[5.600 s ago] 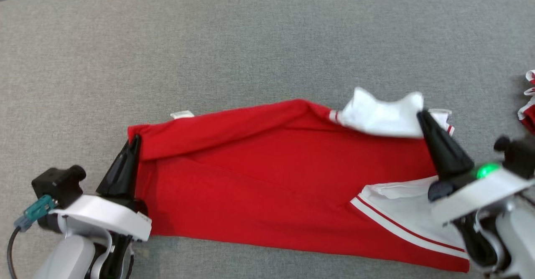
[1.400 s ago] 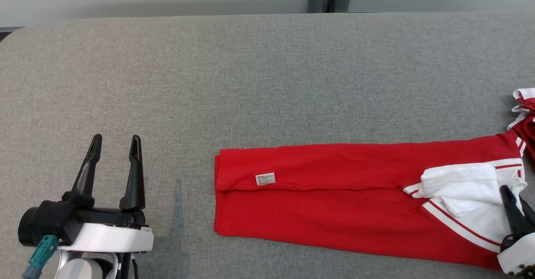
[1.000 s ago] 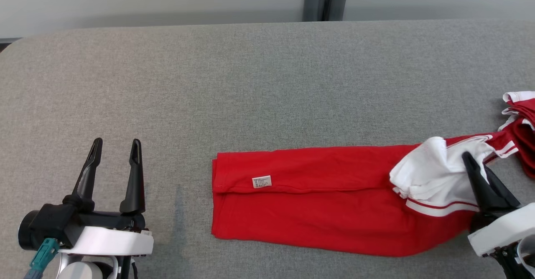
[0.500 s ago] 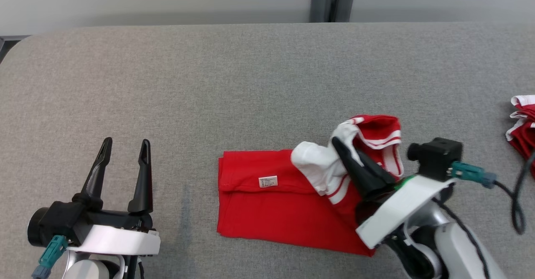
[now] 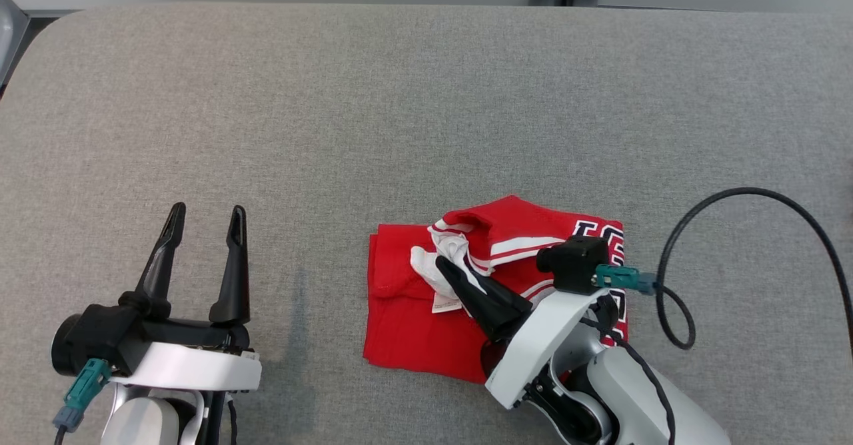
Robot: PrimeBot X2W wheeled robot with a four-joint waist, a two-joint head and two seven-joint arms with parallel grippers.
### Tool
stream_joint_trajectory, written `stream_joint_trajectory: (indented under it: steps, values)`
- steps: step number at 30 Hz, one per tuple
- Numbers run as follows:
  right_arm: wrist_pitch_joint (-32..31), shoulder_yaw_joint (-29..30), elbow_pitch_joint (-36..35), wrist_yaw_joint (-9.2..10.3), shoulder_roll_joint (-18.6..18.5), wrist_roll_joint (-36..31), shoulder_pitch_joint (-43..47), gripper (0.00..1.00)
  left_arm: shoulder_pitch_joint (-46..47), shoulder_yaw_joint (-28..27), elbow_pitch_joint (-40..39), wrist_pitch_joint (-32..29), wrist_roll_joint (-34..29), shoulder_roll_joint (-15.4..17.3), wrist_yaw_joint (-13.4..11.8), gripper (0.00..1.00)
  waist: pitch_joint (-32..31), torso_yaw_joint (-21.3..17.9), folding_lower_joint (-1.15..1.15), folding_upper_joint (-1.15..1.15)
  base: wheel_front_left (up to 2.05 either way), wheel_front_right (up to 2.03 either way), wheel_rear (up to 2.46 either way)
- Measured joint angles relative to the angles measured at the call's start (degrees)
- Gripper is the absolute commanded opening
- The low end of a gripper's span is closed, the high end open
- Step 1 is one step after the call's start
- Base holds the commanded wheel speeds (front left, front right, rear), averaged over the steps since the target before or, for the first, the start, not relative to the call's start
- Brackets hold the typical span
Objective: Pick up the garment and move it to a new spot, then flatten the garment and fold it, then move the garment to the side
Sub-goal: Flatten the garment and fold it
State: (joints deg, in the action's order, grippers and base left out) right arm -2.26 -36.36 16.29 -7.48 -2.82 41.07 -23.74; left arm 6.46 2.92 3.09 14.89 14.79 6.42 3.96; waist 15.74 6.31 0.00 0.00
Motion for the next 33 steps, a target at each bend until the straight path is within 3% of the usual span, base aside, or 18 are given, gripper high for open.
stream_joint_trajectory:
  steps: [4,5,6,7,14,19,27,33]
  values:
    - [2.38,-3.05,3.98,0.0,0.02,1.83,-2.33,0.0,0.26,-0.43,0.36,0.0,0.0,-0.09,0.14,1.0,0.51,0.09,0.0,0.0,0.0,0.0,0.0]
    - [3.24,-3.59,4.67,0.0,0.03,2.03,-2.87,0.19,0.43,-0.48,0.43,0.0,0.0,-0.15,0.26,1.0,0.55,0.05,0.0,0.0,0.0,0.0,0.0]
    - [4.0,-4.25,4.99,0.01,0.0,2.4,-3.38,0.46,0.57,-0.59,0.51,0.0,-0.01,-0.19,0.29,1.0,0.56,-0.01,0.0,0.0,0.0,0.0,0.0]
    - [4.48,-5.14,5.15,0.01,-0.07,2.78,-3.92,1.0,0.72,-0.69,0.64,0.0,-0.01,-0.23,0.47,1.0,0.54,-0.08,0.0,0.0,0.0,0.0,0.0]
    - [7.24,-10.04,3.0,0.0,0.03,1.29,-5.76,1.0,0.83,-1.42,1.11,0.0,-0.36,-0.79,0.81,1.0,-0.43,-0.82,0.0,0.0,0.0,0.0,0.0]
    - [9.91,-7.87,-1.8,0.0,0.07,-2.53,-5.09,1.0,0.59,-2.0,1.16,0.0,-0.63,-1.22,1.02,1.0,-1.36,-1.36,0.0,0.0,0.0,0.0,0.0]
    - [12.47,6.05,-12.54,0.0,-0.65,-9.57,1.68,1.0,-0.29,-3.15,1.03,0.0,-1.19,-1.49,1.09,1.0,-2.38,-2.25,0.0,0.0,0.0,0.0,0.0]
    - [9.81,20.04,-17.71,0.0,-0.83,-15.24,7.98,1.0,-0.52,-3.98,1.03,0.01,-1.59,-1.59,1.09,1.0,-3.12,-2.74,0.0,0.0,0.0,0.0,0.0]
